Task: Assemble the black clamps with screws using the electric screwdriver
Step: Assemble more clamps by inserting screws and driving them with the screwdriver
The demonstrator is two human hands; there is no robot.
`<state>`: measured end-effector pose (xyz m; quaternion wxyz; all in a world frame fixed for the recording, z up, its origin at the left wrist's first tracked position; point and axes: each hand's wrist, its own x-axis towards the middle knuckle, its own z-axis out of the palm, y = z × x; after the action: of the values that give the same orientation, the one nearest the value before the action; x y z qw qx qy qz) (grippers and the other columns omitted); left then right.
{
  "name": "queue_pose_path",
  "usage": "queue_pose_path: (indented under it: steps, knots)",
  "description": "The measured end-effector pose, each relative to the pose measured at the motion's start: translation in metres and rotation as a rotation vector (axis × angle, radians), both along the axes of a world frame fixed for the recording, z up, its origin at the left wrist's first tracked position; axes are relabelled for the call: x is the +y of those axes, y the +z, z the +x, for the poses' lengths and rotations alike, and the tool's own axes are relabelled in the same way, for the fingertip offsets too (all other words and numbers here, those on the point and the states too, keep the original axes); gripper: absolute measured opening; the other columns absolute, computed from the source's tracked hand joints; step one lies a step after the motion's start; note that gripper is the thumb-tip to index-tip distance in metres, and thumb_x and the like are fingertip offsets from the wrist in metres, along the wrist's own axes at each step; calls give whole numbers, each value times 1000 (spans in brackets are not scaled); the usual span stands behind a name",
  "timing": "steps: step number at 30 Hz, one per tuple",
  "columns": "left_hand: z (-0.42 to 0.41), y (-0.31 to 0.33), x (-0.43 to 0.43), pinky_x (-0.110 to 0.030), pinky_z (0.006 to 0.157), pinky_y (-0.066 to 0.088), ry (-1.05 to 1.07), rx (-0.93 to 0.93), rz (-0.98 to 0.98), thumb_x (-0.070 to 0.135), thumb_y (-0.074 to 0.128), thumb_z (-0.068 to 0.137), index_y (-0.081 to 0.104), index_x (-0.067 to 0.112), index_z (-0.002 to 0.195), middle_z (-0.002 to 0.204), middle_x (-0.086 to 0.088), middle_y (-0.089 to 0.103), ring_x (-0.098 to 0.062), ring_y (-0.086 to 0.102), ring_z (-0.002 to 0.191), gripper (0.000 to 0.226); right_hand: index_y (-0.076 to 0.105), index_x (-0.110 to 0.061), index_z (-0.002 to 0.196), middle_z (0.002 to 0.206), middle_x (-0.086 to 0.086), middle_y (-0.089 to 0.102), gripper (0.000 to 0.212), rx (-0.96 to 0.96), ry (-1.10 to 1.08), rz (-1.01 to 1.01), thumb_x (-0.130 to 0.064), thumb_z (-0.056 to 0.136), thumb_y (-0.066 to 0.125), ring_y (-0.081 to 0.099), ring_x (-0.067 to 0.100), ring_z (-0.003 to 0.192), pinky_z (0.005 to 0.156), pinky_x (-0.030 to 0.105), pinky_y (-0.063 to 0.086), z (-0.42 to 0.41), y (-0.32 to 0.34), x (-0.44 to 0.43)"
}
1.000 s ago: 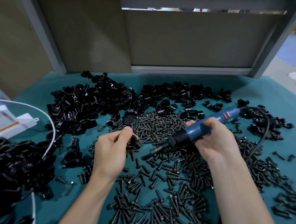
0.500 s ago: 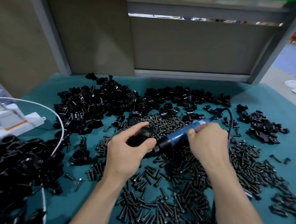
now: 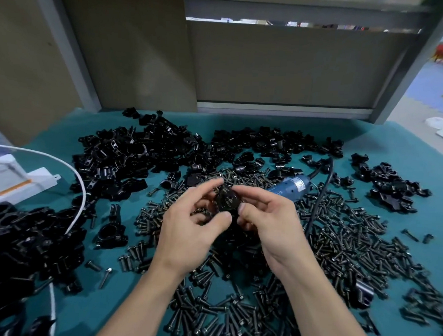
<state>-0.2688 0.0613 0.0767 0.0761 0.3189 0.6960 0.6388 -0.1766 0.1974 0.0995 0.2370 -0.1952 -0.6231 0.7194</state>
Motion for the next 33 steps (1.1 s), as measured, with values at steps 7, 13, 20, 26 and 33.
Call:
queue_pose_path:
  steps: [7,13,20,26,33]
  knots:
    - [-4,5,1,-27,67,58,-89,-306,146,20,79,85,82,33,103,79,-6,71,-15,66,69,23,82,-14,99,76,6,69,20,51,47,-139,-1,93,69,51,10,53,53,19,45,6,1,2]
    - [2,7,6,-23,51,54,46,-347,231,29,86,66,84,22,91,66,-10,72,-16,67,55,26,81,-25,100,77,-1,75,14,-55,40,65,-14,92,76,63,9,64,65,26,53,5,2,-5]
    - [-5,7,-1,-19,48,46,66,-326,269,41,76,83,86,23,87,61,0,66,-8,57,50,21,79,-11,111,98,13,76,24,-100,220,-162,-18,104,57,66,22,82,72,34,50,4,1,-12]
    - [-2,5,-3,-33,96,56,1,42,111,45,80,81,81,38,111,119,13,72,-16,70,115,31,74,3,104,77,10,66,30,-58,204,-460,-15,107,50,53,15,54,46,25,39,3,5,-20]
    - [7,4,2,-11,70,55,120,72,167,25,85,82,82,40,98,105,17,75,1,74,86,23,82,-16,94,83,6,67,29,-30,266,-348,-39,96,64,57,18,65,58,29,46,5,5,-19]
